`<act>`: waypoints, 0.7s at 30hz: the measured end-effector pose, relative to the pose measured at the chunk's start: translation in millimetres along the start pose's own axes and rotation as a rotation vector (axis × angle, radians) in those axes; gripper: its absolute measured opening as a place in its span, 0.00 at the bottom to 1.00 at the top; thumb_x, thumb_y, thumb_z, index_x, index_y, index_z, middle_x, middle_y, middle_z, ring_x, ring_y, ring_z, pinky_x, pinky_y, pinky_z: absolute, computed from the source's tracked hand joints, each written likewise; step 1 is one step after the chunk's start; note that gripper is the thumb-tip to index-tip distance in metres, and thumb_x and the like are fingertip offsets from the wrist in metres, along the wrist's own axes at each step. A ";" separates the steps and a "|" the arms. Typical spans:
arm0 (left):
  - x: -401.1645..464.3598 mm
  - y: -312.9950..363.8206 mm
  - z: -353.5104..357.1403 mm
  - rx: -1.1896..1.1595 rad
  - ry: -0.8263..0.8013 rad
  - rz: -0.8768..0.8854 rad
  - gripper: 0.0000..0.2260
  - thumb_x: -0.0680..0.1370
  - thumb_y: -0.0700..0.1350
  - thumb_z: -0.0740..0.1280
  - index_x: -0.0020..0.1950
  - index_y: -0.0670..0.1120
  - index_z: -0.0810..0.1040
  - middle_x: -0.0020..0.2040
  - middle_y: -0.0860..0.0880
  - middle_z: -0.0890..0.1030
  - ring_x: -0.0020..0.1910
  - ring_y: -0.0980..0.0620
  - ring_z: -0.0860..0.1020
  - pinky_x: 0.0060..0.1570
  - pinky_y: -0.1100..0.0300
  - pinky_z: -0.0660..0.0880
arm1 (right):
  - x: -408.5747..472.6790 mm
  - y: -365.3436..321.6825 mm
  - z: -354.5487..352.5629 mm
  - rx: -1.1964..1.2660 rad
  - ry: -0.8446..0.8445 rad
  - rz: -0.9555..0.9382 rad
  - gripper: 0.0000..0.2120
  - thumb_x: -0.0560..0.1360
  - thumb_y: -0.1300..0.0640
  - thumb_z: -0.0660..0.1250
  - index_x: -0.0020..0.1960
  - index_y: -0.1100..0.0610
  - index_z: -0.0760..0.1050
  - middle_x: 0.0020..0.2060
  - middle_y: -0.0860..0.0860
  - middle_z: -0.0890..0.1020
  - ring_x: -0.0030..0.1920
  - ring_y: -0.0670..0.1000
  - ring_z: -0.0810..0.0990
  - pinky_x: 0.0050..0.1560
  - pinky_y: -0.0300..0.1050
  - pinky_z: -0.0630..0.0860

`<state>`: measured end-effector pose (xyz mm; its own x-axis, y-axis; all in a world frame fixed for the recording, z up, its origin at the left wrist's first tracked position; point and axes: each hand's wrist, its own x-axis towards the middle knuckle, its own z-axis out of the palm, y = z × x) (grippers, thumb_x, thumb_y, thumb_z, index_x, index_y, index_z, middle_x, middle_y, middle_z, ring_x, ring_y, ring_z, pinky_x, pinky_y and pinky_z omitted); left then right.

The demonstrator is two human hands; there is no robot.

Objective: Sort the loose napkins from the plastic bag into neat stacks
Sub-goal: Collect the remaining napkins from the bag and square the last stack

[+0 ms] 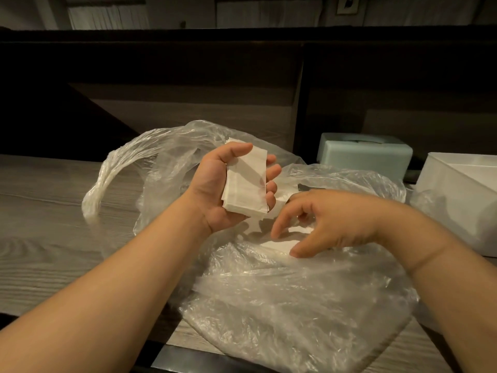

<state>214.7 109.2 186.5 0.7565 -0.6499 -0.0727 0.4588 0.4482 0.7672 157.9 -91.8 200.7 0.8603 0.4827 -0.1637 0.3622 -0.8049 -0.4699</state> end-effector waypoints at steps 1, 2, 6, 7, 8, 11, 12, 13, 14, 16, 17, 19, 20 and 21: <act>0.2 -0.1 -0.2 0.007 0.004 -0.001 0.24 0.72 0.51 0.67 0.65 0.42 0.76 0.49 0.44 0.81 0.41 0.47 0.77 0.44 0.54 0.75 | -0.3 -0.6 -0.6 -0.026 -0.015 -0.004 0.15 0.71 0.48 0.77 0.52 0.31 0.81 0.49 0.25 0.76 0.52 0.34 0.76 0.55 0.38 0.76; 0.4 -0.2 -0.3 0.014 0.007 -0.002 0.24 0.72 0.51 0.67 0.65 0.42 0.76 0.49 0.44 0.81 0.41 0.47 0.77 0.43 0.55 0.75 | -0.8 -1.3 -1.0 -0.049 -0.023 -0.004 0.15 0.71 0.48 0.77 0.53 0.31 0.80 0.50 0.25 0.75 0.52 0.37 0.76 0.56 0.39 0.76; 0.2 -0.5 0.7 0.019 0.007 -0.010 0.23 0.72 0.51 0.66 0.64 0.42 0.76 0.49 0.44 0.81 0.41 0.48 0.76 0.44 0.55 0.74 | -2.3 -3.8 -0.1 -0.104 -0.059 0.006 0.20 0.71 0.48 0.77 0.57 0.29 0.78 0.53 0.30 0.74 0.54 0.35 0.73 0.55 0.33 0.72; 0.6 -0.6 0.6 0.021 0.012 -0.010 0.23 0.72 0.51 0.67 0.64 0.42 0.76 0.49 0.44 0.81 0.40 0.48 0.76 0.44 0.55 0.74 | -1.7 -3.2 0.7 -0.110 -0.057 0.003 0.20 0.71 0.48 0.76 0.57 0.29 0.78 0.53 0.31 0.74 0.54 0.35 0.73 0.56 0.34 0.72; 1.0 -0.8 0.4 0.023 0.018 -0.009 0.24 0.71 0.51 0.67 0.65 0.42 0.76 0.49 0.44 0.81 0.40 0.48 0.76 0.44 0.54 0.74 | -1.0 -2.8 1.7 -0.113 -0.050 -0.002 0.19 0.71 0.47 0.76 0.57 0.29 0.78 0.53 0.31 0.74 0.54 0.36 0.72 0.58 0.36 0.72; 2.1 -1.6 -0.5 0.028 0.022 -0.010 0.24 0.71 0.50 0.68 0.65 0.41 0.76 0.49 0.44 0.81 0.40 0.48 0.77 0.43 0.54 0.74 | 1.0 -1.5 3.8 -0.078 -0.027 -0.015 0.13 0.73 0.46 0.75 0.54 0.31 0.80 0.51 0.31 0.75 0.53 0.35 0.74 0.60 0.39 0.74; 2.3 -1.7 -0.6 0.029 0.022 -0.011 0.24 0.71 0.50 0.68 0.65 0.42 0.76 0.50 0.44 0.81 0.40 0.48 0.77 0.43 0.54 0.75 | 1.6 -1.0 4.0 -0.057 -0.017 -0.015 0.11 0.73 0.45 0.74 0.53 0.32 0.81 0.50 0.31 0.75 0.52 0.35 0.75 0.59 0.40 0.75; 2.5 -1.7 -0.7 0.029 0.024 -0.011 0.24 0.71 0.50 0.68 0.65 0.42 0.76 0.49 0.44 0.81 0.40 0.48 0.77 0.43 0.54 0.75 | 2.5 -0.3 4.3 -0.039 -0.006 -0.015 0.09 0.73 0.45 0.75 0.51 0.33 0.82 0.48 0.30 0.76 0.51 0.38 0.77 0.58 0.43 0.77; 2.4 -1.7 -0.6 0.029 0.028 -0.011 0.24 0.71 0.50 0.68 0.65 0.42 0.77 0.49 0.44 0.81 0.40 0.48 0.77 0.43 0.54 0.75 | 3.3 0.6 4.5 -0.026 0.006 -0.015 0.08 0.73 0.44 0.75 0.50 0.33 0.82 0.47 0.31 0.77 0.50 0.41 0.79 0.57 0.46 0.78; 2.3 -1.8 -0.5 0.027 0.034 -0.013 0.25 0.71 0.50 0.68 0.65 0.42 0.77 0.49 0.44 0.81 0.40 0.48 0.77 0.43 0.54 0.75 | 4.6 2.3 4.8 -0.009 0.021 -0.019 0.07 0.73 0.46 0.75 0.49 0.34 0.83 0.47 0.34 0.80 0.49 0.45 0.81 0.56 0.52 0.80; 2.1 -1.8 -0.4 0.025 0.032 -0.014 0.24 0.71 0.50 0.68 0.65 0.42 0.76 0.49 0.44 0.81 0.40 0.48 0.77 0.43 0.54 0.75 | 4.8 3.4 4.8 -0.001 0.022 -0.024 0.09 0.73 0.48 0.75 0.48 0.34 0.82 0.47 0.36 0.81 0.49 0.46 0.82 0.55 0.53 0.81; 1.7 -2.2 -0.1 0.022 0.027 -0.020 0.24 0.71 0.51 0.67 0.65 0.42 0.76 0.49 0.44 0.81 0.40 0.48 0.77 0.43 0.54 0.75 | 4.1 4.7 5.3 0.015 0.030 -0.014 0.11 0.72 0.51 0.75 0.49 0.35 0.82 0.47 0.36 0.82 0.50 0.47 0.82 0.54 0.52 0.82; 1.5 -2.2 0.2 0.022 0.029 -0.021 0.24 0.71 0.51 0.67 0.65 0.42 0.77 0.49 0.44 0.81 0.40 0.48 0.77 0.43 0.54 0.75 | 3.8 4.7 5.7 0.024 0.043 -0.005 0.12 0.71 0.52 0.75 0.49 0.36 0.81 0.46 0.36 0.82 0.50 0.48 0.83 0.53 0.51 0.82; 1.5 -2.2 0.4 0.024 0.036 -0.019 0.24 0.71 0.51 0.67 0.64 0.42 0.77 0.49 0.44 0.81 0.40 0.48 0.77 0.44 0.54 0.74 | 4.7 4.9 6.5 0.031 0.066 -0.001 0.12 0.71 0.53 0.75 0.48 0.36 0.81 0.46 0.37 0.83 0.50 0.48 0.83 0.52 0.51 0.82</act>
<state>214.7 106.9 185.0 0.7641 -0.6356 -0.1103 0.4627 0.4207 0.7803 161.4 -91.3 192.0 0.8822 0.4587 -0.1062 0.3524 -0.7929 -0.4971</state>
